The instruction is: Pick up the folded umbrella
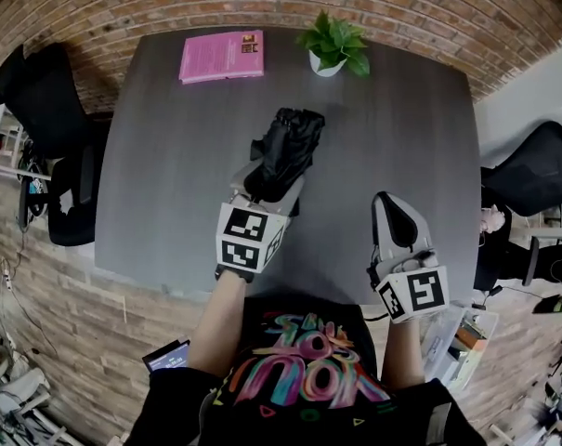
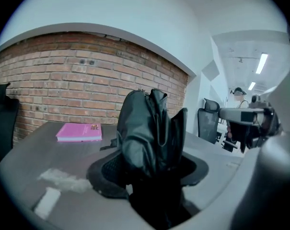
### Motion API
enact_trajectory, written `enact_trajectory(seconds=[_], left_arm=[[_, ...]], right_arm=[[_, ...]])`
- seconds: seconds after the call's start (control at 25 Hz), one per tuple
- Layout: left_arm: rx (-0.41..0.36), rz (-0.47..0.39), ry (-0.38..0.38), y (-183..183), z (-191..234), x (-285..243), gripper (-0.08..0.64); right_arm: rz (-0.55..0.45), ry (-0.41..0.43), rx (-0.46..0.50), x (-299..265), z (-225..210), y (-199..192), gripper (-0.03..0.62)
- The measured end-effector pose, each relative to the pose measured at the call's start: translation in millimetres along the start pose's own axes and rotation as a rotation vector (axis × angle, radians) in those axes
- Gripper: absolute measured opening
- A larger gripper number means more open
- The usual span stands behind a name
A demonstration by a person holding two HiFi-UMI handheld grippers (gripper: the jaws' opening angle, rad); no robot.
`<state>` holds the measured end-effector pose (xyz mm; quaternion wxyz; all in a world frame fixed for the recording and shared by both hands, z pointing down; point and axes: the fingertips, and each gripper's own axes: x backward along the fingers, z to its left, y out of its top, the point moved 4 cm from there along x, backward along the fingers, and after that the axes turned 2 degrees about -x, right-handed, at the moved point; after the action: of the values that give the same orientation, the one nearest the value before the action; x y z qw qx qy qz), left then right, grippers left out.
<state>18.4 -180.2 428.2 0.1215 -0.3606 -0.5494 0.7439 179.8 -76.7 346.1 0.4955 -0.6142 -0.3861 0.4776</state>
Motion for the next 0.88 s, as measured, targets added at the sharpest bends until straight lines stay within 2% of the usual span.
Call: enact_trajectory(seconds=[0.4,0.68,0.88], left_arm=[[-0.025,-0.181,0.083,57,23,60,0.255],[-0.043,-0.302,0.117,86,32,98,0.255],[-0.009,-0.383,0.132,99,38,121,0.255]], right_arm=[[-0.029,0.092,0.034,-28,21,19,-0.002],[-0.06,0.107,0.049,-38,27,32,0.0],[-0.073,0.093,0.051,-39,25,39,-0.002]])
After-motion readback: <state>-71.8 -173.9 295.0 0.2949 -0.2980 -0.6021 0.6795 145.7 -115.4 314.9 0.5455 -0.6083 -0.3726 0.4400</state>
